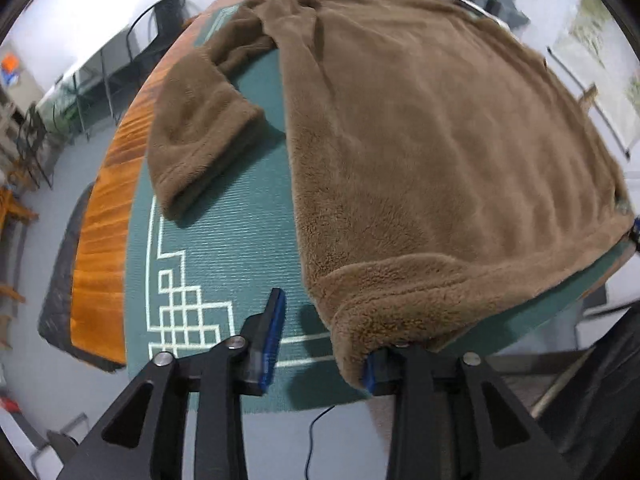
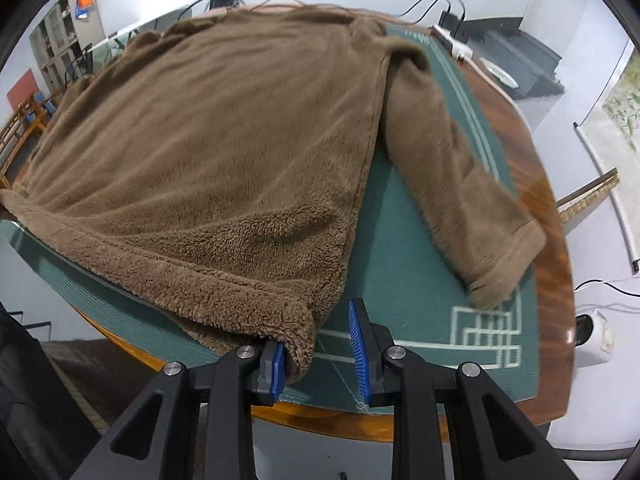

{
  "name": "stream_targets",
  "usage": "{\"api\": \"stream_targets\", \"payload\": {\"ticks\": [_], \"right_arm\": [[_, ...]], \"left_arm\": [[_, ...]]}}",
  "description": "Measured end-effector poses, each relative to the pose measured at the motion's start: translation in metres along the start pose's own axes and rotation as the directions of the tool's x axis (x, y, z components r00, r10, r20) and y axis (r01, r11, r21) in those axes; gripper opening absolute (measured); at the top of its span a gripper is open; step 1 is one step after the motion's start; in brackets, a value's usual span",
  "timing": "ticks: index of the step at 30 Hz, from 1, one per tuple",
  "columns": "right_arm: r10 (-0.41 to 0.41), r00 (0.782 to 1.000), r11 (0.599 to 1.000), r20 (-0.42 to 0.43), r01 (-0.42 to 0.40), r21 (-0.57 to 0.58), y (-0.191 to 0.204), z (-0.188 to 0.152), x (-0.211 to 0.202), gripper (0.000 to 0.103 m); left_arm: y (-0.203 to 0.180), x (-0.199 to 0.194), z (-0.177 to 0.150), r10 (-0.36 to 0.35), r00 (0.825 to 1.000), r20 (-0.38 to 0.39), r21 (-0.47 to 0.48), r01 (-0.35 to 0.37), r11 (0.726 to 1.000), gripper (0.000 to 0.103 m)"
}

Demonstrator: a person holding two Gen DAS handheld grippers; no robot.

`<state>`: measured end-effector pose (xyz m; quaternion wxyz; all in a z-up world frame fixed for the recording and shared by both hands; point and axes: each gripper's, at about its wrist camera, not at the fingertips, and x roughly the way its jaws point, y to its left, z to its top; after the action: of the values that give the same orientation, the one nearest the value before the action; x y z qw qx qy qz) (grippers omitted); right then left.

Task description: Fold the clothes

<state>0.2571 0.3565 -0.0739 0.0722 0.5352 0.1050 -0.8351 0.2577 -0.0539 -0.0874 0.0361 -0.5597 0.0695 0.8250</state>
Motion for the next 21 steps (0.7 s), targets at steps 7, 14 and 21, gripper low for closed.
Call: {"api": "stream_targets", "payload": {"ticks": [7,14,21], "right_arm": [[-0.004,1.000,1.000,-0.017,0.004,0.031,-0.016,0.003,0.011,0.075],[0.138,0.990,0.990,-0.010,-0.138,0.006,-0.032,0.004,-0.012,0.075],[0.239,0.970,0.968,-0.046,-0.241,-0.067,-0.032,0.015,-0.018,0.075]], "left_arm": [[-0.008,0.008,0.003,0.103,0.993,0.060,0.143,-0.110,0.984,0.082],[-0.002,-0.014,-0.001,-0.013,1.000,0.023,0.235,0.008,0.972,0.083],[-0.018,-0.013,0.024,-0.006,1.000,-0.022,0.369,0.014,0.929,0.083]]}}
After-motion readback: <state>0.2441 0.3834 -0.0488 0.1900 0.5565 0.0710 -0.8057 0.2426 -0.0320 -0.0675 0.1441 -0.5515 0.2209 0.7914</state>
